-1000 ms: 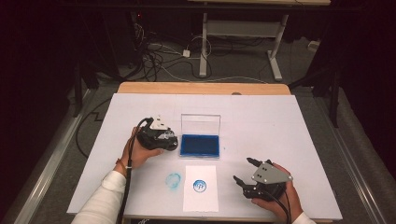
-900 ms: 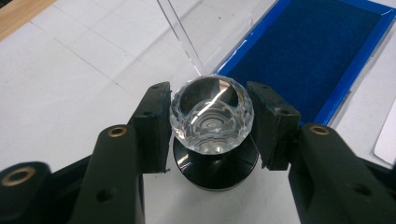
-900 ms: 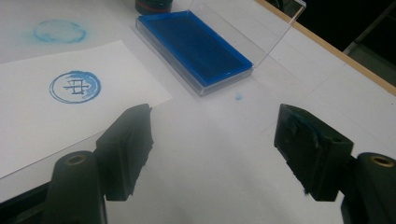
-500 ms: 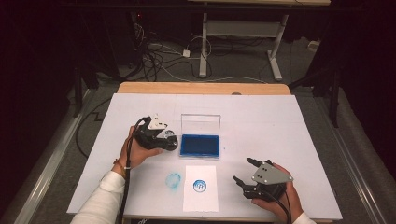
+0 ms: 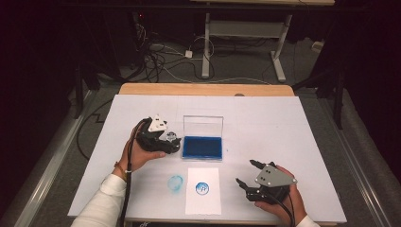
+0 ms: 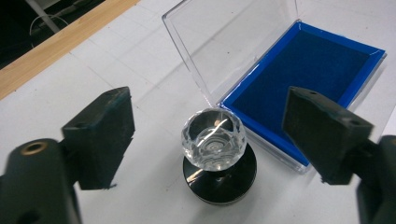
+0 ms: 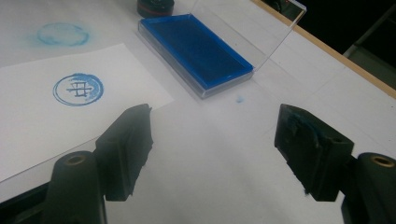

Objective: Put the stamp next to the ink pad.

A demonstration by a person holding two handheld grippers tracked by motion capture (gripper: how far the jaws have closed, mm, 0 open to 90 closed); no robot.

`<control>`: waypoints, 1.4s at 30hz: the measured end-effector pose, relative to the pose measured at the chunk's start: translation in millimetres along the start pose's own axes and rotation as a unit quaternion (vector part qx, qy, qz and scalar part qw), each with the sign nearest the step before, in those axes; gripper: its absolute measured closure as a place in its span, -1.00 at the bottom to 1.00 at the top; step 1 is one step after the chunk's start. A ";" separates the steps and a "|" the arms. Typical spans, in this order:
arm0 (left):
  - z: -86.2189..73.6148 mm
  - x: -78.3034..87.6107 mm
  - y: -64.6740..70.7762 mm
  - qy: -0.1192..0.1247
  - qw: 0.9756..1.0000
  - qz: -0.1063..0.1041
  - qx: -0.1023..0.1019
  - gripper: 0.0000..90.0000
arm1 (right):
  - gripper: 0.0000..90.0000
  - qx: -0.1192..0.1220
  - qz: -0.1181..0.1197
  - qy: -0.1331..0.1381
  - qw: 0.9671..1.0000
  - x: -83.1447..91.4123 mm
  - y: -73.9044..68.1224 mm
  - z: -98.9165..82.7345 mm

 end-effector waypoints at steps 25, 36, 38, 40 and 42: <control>16.1 17.9 18.9 0.038 0.999 0.005 -0.038 -0.66 | -0.39 0.002 -0.002 0.004 1.000 1.7 0.0 1.2; 21.7 27.2 27.1 0.052 0.997 0.011 -0.050 -0.66 | -0.38 0.002 -0.001 0.009 1.000 3.5 0.5 2.4; 22.5 29.0 28.7 0.055 0.997 0.012 -0.053 -0.66 | -0.38 0.002 -0.002 0.008 1.000 3.6 0.7 2.5; 23.1 30.5 30.1 0.057 0.997 0.012 -0.055 -0.66 | -0.38 0.004 -0.003 0.009 1.000 4.0 0.8 2.7; 23.7 32.0 31.4 0.061 0.997 0.010 -0.053 -0.66 | -0.38 0.003 -0.003 0.010 1.000 4.3 1.0 3.0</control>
Point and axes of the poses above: each handheld gripper's, and its own axes: x roughly backward along the jaws, z roughly out of its top, y roughly to its right, the point moved 7 cm from there along -x, roughly forward along the jaws, and after that the axes turned 4 degrees about -x, right-handed, at the moved point
